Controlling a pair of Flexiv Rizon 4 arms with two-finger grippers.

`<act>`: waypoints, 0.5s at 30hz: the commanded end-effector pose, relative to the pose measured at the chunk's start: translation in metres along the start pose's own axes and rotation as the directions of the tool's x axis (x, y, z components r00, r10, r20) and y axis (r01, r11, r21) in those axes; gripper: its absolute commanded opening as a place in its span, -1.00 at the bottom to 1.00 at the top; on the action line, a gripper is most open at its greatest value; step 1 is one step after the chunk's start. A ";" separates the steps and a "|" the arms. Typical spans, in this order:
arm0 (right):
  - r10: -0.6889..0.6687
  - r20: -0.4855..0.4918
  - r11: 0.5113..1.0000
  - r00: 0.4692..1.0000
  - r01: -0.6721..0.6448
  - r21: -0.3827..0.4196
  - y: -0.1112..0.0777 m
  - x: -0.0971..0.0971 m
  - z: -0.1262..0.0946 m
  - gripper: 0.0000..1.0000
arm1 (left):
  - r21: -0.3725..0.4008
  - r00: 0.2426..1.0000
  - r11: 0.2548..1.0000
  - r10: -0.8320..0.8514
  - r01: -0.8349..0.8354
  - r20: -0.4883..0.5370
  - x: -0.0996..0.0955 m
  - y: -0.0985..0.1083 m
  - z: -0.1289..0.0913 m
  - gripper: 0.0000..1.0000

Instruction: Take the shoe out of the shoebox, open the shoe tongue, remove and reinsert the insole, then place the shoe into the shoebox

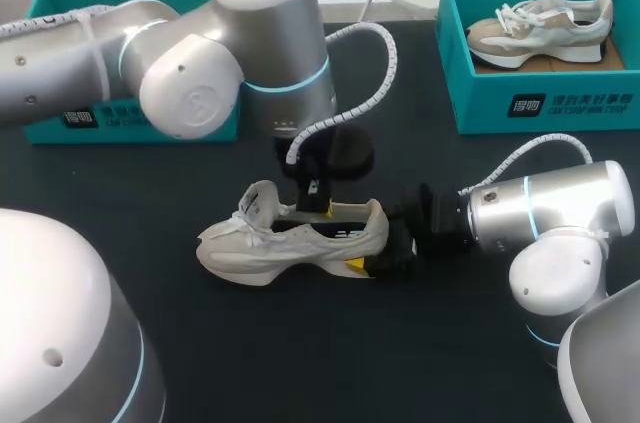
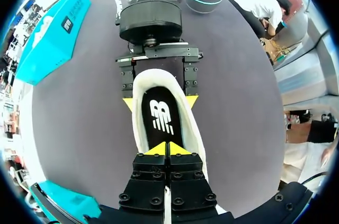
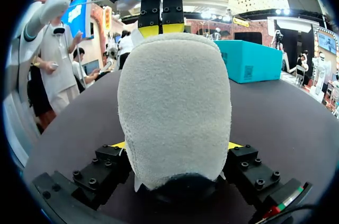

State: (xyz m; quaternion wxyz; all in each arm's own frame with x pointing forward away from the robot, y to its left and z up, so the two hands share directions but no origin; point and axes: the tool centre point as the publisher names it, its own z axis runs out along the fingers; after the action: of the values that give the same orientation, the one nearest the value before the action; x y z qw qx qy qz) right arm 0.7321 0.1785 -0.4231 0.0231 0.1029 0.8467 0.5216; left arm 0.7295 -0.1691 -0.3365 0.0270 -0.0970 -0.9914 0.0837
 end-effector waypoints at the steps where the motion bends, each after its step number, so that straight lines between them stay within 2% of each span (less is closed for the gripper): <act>1: 0.002 0.003 1.000 1.000 -0.002 0.005 -0.006 0.003 -0.001 -1.00 | 0.007 1.000 1.000 0.004 -0.004 -0.006 0.002 -0.008 0.016 -1.00; 9: 0.002 0.003 1.000 1.000 -0.002 0.005 -0.006 0.003 -0.001 -1.00 | 0.009 0.999 1.000 0.007 -0.006 -0.036 0.014 -0.002 0.041 -1.00; 15: 0.002 0.003 1.000 1.000 -0.002 0.005 -0.006 0.003 -0.001 -1.00 | -0.010 0.999 1.000 -0.019 0.019 -0.043 0.022 0.008 0.044 -1.00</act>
State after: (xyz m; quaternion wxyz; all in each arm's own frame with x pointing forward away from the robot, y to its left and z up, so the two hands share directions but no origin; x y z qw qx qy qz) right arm 0.7321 0.1785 -0.4231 0.0231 0.1029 0.8467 0.5216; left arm 0.7098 -0.1679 -0.3801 0.0497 -0.0889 -0.9920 0.0752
